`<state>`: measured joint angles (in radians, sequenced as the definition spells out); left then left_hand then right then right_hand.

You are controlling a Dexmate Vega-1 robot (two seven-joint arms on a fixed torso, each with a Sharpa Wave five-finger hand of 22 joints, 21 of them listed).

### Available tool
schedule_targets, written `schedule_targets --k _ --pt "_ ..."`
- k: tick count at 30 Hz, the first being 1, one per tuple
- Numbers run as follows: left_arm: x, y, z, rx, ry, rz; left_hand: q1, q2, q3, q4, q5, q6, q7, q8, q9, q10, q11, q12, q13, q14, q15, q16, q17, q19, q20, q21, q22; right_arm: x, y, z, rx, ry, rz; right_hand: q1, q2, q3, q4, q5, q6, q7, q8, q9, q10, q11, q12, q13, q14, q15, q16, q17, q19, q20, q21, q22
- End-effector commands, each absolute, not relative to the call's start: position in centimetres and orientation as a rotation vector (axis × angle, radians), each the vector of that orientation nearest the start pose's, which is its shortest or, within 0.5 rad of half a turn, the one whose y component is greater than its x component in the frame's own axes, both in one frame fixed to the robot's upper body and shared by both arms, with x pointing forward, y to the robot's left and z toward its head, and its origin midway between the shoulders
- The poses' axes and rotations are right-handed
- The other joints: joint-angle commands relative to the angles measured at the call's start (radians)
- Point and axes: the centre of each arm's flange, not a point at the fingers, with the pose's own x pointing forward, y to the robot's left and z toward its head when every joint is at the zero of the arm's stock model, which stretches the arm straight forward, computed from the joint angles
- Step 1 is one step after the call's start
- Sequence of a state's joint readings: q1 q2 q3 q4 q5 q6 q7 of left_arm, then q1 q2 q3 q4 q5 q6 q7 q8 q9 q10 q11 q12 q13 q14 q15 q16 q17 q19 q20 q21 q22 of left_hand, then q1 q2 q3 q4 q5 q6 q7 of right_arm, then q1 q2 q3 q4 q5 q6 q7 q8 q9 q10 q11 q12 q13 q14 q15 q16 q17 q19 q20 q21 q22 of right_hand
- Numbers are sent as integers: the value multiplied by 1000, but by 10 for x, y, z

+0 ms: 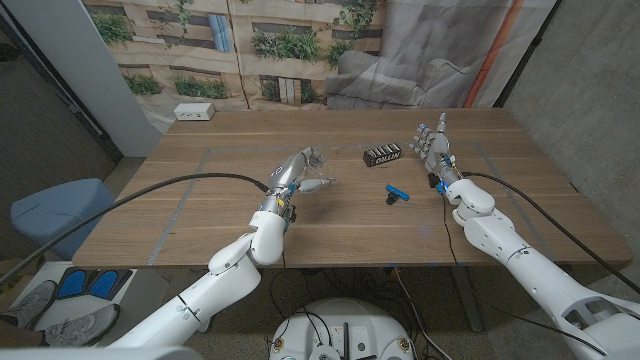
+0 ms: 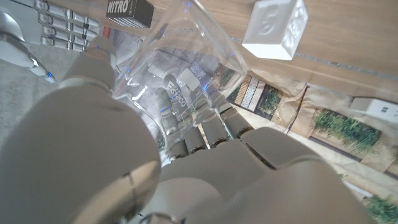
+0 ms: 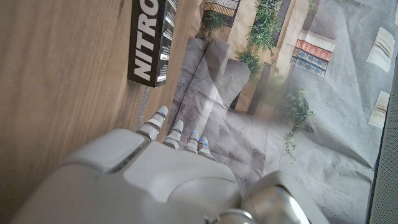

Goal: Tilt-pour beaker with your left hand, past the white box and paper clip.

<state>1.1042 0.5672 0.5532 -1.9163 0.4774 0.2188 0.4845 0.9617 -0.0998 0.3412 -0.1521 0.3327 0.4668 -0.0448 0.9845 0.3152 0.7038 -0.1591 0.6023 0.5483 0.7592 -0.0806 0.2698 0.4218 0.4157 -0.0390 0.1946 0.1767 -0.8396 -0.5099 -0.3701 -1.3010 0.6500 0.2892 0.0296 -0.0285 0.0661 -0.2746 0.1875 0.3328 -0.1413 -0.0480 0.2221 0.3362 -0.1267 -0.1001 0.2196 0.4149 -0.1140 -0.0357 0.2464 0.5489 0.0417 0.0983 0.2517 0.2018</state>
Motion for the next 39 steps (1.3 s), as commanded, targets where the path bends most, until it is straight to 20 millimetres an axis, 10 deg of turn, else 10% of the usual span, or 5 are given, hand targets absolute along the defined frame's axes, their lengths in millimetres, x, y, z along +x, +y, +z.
schedule_targets --k 1,26,39 --pt "539 160 -84 655 -759 162 89 205 4 10 -6 19 4 1 -2 12 -8 -8 -1 1 -121 0 2 4 2 3 -1 653 -290 -27 42 -593 207 7 86 -6 1 6 -5 -1 6 2 -9 3 6 5 -5 -20 3 6 1 6 7 5" --pt "561 148 -98 447 -815 38 9 205 24 5 -39 24 7 -28 -62 -18 -15 -87 -50 -42 -126 -45 -44 -35 -12 -4 -3 653 -290 -27 42 -593 207 7 86 -6 1 6 -5 -1 6 2 -9 3 6 5 -5 -20 3 6 1 6 7 5" --pt "563 145 -107 445 -728 -3 -29 185 79 -18 -66 11 7 -132 -138 -57 -10 -173 -124 -45 -129 -78 -148 -39 -9 -2 -4 653 -290 -27 42 -593 207 7 86 -6 1 6 -5 -1 6 2 -9 3 6 5 -5 -20 3 6 1 6 7 5"
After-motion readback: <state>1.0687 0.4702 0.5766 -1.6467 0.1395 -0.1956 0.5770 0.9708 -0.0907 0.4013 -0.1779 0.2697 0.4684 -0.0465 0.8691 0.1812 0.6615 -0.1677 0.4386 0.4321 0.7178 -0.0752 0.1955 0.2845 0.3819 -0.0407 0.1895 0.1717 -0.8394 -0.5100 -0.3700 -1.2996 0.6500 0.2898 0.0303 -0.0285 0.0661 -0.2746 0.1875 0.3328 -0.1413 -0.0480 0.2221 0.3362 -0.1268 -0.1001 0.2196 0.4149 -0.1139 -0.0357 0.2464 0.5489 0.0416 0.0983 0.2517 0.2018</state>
